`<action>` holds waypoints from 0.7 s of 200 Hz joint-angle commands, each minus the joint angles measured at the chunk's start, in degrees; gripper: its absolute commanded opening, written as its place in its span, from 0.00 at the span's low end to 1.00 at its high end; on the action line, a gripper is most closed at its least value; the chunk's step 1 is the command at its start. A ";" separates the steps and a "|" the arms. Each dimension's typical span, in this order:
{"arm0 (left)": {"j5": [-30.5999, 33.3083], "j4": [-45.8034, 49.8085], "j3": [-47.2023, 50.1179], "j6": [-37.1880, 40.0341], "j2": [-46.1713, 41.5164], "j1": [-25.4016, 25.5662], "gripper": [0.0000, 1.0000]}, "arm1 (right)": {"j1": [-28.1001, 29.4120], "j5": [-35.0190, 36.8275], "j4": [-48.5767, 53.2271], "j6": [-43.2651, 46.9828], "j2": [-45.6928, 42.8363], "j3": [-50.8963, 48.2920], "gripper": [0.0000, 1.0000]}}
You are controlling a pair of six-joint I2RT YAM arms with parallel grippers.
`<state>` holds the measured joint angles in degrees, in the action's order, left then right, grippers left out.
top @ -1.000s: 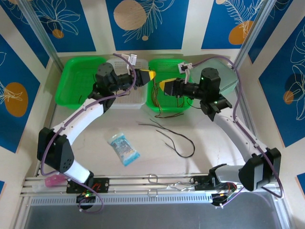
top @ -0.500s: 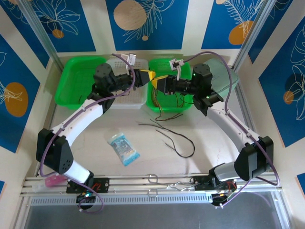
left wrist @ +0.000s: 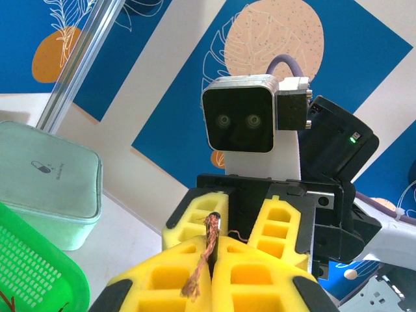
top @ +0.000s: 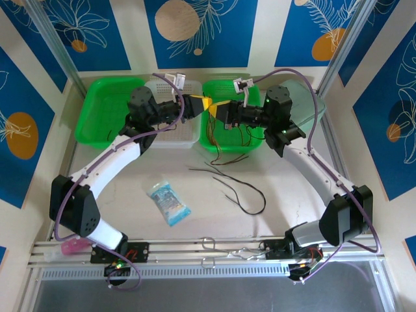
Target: Untangle the cables
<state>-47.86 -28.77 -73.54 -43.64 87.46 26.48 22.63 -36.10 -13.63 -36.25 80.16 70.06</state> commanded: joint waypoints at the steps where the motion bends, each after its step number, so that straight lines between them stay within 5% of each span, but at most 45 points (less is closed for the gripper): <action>1: -1.32 -2.19 -0.03 -0.73 -1.77 -0.38 0.00 | -0.22 -0.86 -0.41 0.02 0.52 1.48 0.25; 46: -1.17 -2.64 0.20 -1.40 -1.60 -0.38 0.00 | -0.22 -1.43 -0.27 -0.02 0.92 1.44 0.00; 59: -1.04 -2.47 0.11 -1.77 -1.52 -0.38 0.00 | -0.22 -0.79 0.25 0.21 0.68 1.40 0.00; 79: -0.51 -1.86 0.01 -2.34 -1.40 -0.33 0.29 | -0.29 0.82 1.51 0.73 0.08 1.30 0.00; 140: 1.27 -1.28 0.49 -2.40 -1.53 -0.53 0.36 | -1.35 2.80 2.31 1.27 -2.03 -0.26 0.00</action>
<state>-47.48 -28.97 -73.49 -46.04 87.46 26.39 21.96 -34.46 -11.97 -36.01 80.31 70.08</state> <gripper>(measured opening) 0.362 0.049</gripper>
